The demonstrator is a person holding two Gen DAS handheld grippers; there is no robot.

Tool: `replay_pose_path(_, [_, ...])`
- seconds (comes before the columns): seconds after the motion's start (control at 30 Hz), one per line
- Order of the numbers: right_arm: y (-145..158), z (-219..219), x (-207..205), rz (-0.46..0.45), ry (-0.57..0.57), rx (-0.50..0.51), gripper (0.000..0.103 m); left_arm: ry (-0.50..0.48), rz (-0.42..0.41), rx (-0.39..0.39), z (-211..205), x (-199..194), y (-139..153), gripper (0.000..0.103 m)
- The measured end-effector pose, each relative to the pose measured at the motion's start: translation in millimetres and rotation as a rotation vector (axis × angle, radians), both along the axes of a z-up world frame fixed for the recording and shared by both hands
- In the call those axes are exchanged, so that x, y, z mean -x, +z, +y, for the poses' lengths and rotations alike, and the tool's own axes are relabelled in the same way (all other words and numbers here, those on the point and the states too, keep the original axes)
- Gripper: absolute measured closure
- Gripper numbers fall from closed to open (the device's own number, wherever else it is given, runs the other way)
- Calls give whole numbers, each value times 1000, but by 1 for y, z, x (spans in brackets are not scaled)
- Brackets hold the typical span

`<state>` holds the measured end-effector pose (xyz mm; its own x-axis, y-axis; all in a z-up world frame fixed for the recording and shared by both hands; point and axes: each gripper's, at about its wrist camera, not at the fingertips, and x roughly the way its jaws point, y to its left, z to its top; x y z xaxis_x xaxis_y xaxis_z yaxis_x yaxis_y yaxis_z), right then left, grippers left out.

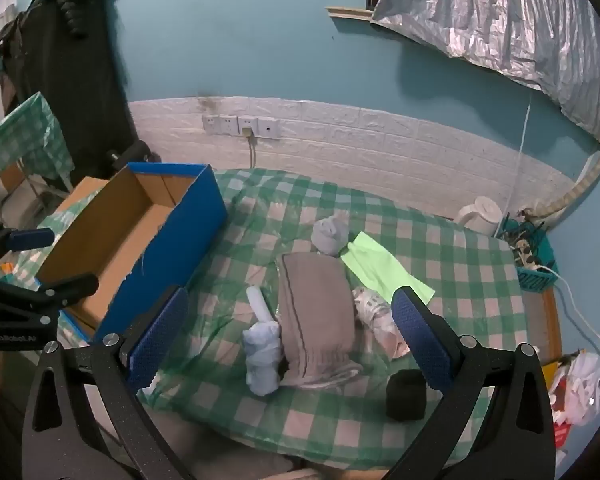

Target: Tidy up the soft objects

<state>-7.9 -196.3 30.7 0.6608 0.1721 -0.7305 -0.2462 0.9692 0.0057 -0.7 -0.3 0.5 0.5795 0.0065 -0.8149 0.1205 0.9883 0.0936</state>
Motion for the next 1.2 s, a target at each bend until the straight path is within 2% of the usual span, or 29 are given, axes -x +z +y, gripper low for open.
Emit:
replay_pose_path(0.03, [0,0,0,6,2,2,2,-3,34,19,1,-1,-1,12])
replay_pose_path(0.47, [-3,0,-1,12,0,-4,2,-18,12,19,-9,-1,3,12])
replay_pose_path(1.2, [-1,2,0,9,3,3,2,-19,9,30,-4,4,3,12])
